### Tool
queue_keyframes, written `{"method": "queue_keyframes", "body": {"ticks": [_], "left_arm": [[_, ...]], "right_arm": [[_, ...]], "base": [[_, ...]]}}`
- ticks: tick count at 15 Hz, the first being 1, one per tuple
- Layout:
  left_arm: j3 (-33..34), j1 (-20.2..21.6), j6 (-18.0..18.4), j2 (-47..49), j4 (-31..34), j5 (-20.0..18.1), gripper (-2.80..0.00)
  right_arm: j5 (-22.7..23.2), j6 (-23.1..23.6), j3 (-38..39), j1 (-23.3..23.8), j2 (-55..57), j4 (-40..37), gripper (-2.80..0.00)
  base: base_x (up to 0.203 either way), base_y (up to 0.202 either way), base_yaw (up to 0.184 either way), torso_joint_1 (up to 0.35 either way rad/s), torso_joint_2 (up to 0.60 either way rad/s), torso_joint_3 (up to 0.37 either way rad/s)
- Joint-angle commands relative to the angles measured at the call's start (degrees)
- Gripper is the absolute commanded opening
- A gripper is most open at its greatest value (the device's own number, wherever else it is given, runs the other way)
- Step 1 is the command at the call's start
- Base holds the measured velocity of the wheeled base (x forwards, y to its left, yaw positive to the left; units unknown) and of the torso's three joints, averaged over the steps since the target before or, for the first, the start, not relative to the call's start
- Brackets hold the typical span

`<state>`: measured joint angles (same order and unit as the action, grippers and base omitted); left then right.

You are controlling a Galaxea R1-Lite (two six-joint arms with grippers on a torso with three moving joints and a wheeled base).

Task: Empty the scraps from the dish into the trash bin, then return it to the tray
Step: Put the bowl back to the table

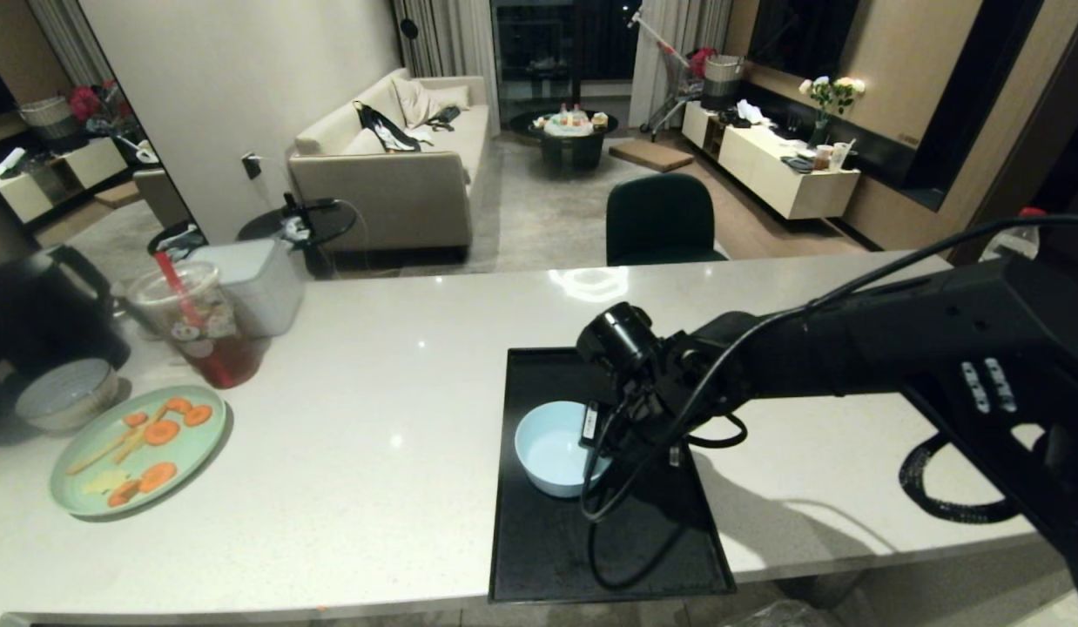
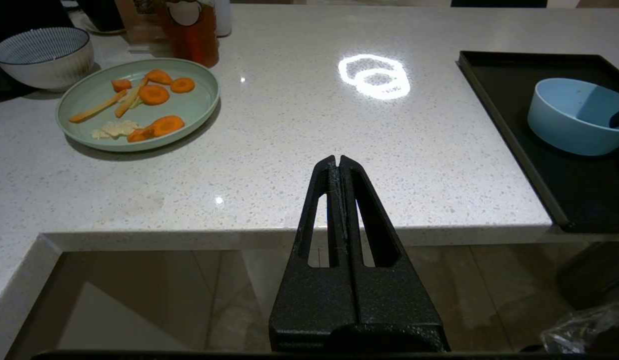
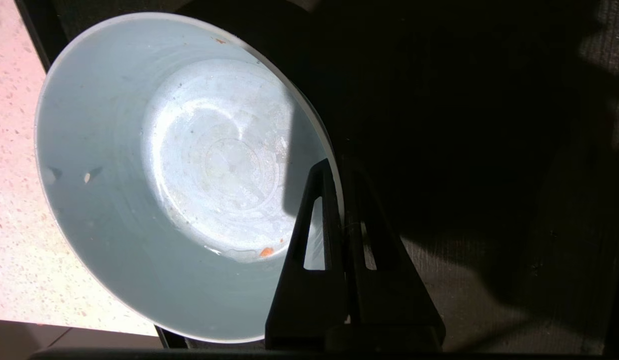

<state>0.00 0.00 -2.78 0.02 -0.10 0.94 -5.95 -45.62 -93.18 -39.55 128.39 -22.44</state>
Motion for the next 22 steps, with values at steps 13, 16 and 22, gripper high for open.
{"method": "queue_keyframes", "body": {"ticks": [13,16,22], "left_arm": [[0.0,0.0,0.0,0.1,0.0,0.0,-2.8],[0.0,0.0,0.0,0.1,0.0,0.0,-2.8],[0.0,0.0,0.0,0.1,0.0,0.0,-2.8]], "right_arm": [[-0.5,0.7,0.1,-1.0,-7.6,-2.8,0.0],[-5.4,0.9,0.5,-2.7,-11.7,-3.4,0.0],[-16.1,1.6,1.0,-10.3,-22.2,-3.7,-1.03]], "base": [[0.0,0.0,0.0,0.0,0.0,0.0],[0.0,0.0,0.0,0.0,0.0,0.0],[0.0,0.0,0.0,0.0,0.0,0.0]]}}
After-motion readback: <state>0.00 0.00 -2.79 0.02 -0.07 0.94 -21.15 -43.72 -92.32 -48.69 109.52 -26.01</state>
